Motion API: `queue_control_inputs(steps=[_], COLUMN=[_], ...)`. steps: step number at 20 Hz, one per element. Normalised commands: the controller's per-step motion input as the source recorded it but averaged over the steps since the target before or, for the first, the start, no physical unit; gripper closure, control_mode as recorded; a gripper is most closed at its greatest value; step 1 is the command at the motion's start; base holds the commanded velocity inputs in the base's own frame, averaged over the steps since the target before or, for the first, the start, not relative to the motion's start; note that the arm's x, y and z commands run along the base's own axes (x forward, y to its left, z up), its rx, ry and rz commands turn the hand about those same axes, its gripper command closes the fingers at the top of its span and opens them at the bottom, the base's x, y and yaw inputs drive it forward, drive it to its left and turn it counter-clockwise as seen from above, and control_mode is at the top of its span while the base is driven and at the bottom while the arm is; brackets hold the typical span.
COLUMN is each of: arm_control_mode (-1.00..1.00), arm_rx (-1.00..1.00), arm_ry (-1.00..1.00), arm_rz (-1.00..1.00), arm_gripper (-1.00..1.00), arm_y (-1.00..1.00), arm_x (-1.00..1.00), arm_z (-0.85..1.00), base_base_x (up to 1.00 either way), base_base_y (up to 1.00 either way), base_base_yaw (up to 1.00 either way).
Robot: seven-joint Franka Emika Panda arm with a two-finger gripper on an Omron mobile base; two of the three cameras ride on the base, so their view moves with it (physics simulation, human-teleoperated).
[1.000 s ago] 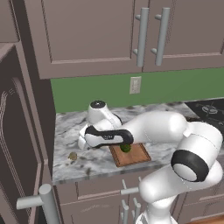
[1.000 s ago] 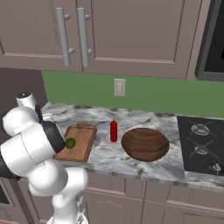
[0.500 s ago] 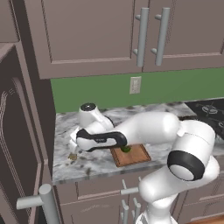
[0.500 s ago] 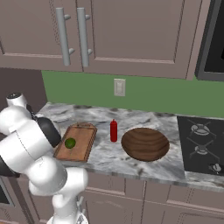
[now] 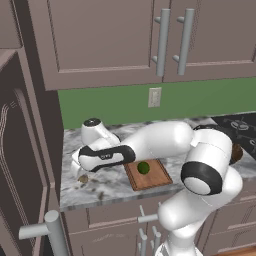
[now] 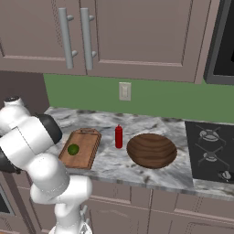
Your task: Open the cabinet. Place the bowl and condiment on the counter. Then place the lime and garlic on the cutting board.
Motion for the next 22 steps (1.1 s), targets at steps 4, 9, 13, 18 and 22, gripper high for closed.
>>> queue_control_inputs(steps=[4, 9, 13, 18, 22], arm_control_mode=[-1.0, -1.0, -1.0, -1.0, -1.0], arm_rx=[0.0, 0.0, 0.0, 0.0, 0.0], arm_ry=[0.0, -0.01, -0.02, -0.02, 0.0], arm_rz=[0.02, 0.03, 0.03, 0.01, 0.01], arm_gripper=[-1.0, -1.0, -1.0, -1.0, -1.0], arm_y=[0.23, 0.18, 0.02, 0.01, 0.18], arm_x=[0.02, 0.14, 0.27, 0.28, 0.08], arm_z=[-0.16, -0.26, -0.25, -0.16, -0.11], base_base_x=[0.0, 0.0, 0.0, 0.0, 0.0], base_base_y=[0.0, 0.0, 0.0, 0.0, 0.0], base_base_yaw=[0.0, 0.0, 0.0, 0.0, 0.0])
